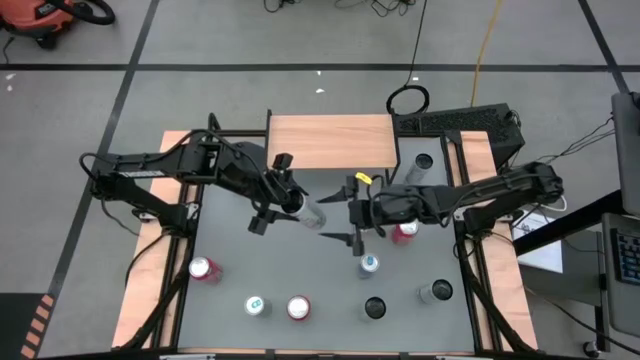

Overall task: Place canned beverage on shelf
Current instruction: Put the left yellow soda can on the shelf

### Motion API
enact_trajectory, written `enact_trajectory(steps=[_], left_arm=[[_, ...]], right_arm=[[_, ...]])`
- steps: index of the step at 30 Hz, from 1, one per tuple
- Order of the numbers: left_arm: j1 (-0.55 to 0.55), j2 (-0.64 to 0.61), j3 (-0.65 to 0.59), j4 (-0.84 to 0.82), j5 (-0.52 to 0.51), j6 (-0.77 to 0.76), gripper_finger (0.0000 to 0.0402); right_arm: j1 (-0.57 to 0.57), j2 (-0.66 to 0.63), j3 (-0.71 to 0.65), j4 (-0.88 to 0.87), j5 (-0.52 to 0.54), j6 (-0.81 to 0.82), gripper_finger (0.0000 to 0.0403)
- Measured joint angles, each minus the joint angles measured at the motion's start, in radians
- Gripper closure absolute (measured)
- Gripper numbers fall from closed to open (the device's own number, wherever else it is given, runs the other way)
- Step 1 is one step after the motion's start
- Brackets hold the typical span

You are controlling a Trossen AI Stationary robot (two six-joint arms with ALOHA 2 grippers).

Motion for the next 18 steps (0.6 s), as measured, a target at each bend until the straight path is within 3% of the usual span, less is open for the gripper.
enact_trajectory(steps=[18], left_arm=[[-0.001, 0.011, 0.0, 0.019, -0.01, -0.002, 0.0146]], right_arm=[[-0.043, 0.198, 0.195, -0.027, 0.005, 0.082, 0.0087]])
